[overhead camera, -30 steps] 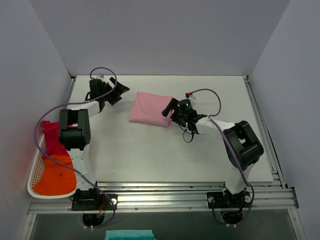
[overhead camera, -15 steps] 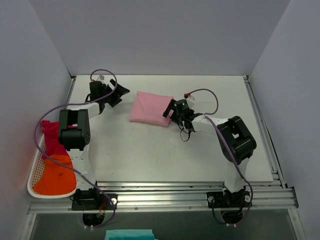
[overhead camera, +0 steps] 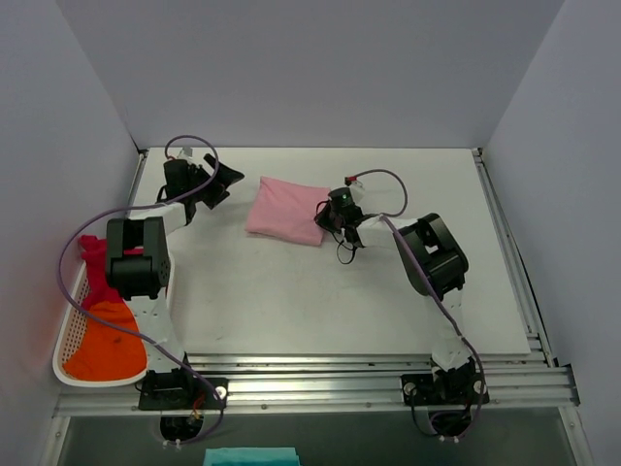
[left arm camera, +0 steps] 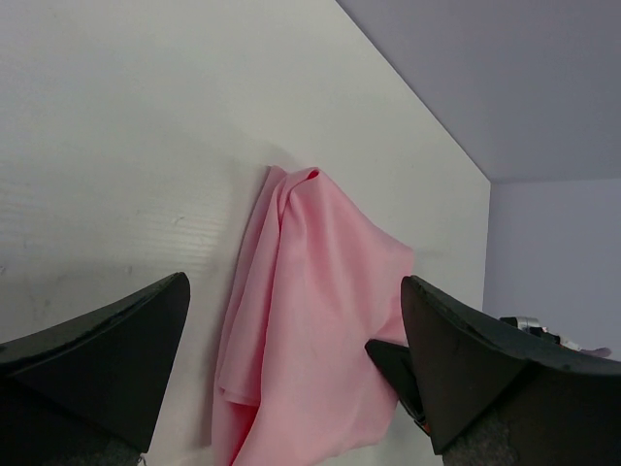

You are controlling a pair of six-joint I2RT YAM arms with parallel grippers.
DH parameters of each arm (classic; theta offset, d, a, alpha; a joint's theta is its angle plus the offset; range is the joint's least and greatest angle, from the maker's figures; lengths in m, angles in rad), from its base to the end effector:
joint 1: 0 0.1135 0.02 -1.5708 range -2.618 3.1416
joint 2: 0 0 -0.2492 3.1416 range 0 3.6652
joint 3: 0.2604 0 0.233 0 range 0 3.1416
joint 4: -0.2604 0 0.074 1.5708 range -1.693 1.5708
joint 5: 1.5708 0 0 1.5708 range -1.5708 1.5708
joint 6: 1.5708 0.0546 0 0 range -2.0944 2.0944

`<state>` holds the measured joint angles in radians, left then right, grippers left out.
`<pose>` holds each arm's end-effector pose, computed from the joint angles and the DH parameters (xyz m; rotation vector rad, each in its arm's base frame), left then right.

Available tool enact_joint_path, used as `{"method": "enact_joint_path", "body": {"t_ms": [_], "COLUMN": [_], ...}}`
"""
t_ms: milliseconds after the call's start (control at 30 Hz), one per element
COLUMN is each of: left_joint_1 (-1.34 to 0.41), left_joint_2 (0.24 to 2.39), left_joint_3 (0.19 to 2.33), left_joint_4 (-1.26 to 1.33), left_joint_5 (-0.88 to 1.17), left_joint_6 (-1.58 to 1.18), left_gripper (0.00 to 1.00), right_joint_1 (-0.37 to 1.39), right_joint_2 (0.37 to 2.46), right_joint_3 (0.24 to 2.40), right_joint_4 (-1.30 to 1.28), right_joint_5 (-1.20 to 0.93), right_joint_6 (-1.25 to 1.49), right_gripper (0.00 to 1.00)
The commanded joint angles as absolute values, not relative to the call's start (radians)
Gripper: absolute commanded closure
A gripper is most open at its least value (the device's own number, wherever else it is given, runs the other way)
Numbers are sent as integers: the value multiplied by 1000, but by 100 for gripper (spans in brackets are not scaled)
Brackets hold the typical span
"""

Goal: Fold and stack the t-shirts
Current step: Put the neatly folded tshirt into the corner of the board with the right arm

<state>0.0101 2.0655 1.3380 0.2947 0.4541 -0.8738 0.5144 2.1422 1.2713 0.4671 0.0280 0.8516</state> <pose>0.4583 -0.0193 0.1763 -0.6115 2.0106 -0.9928 0.4046 0.2269 0.1390 0.3676 2.0449 0.8431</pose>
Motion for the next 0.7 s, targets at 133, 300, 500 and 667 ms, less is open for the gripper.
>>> {"method": "enact_joint_path", "body": {"t_ms": [133,300,500,667], "left_joint_1": [46,52,63,61], "left_joint_2": [1965,1947,1948,1950], "left_joint_3": [1310,1302,1299,1304], "left_joint_4": [357,357,367,371], "left_joint_5": [465,469,483,499], "left_joint_6": [-873,-871,-885,-894], "left_gripper": [0,0,0,0], "right_joint_1": [428,327,49,-133], "right_joint_2": [2177,2189,2112,2108], "right_joint_3": [1296,1445,1523,1642], "right_joint_4": [353,206,74,-56], "right_joint_5": [23,54,117,181], "right_joint_6": [839,801,782,778], "right_gripper": [100,100,100,100]}}
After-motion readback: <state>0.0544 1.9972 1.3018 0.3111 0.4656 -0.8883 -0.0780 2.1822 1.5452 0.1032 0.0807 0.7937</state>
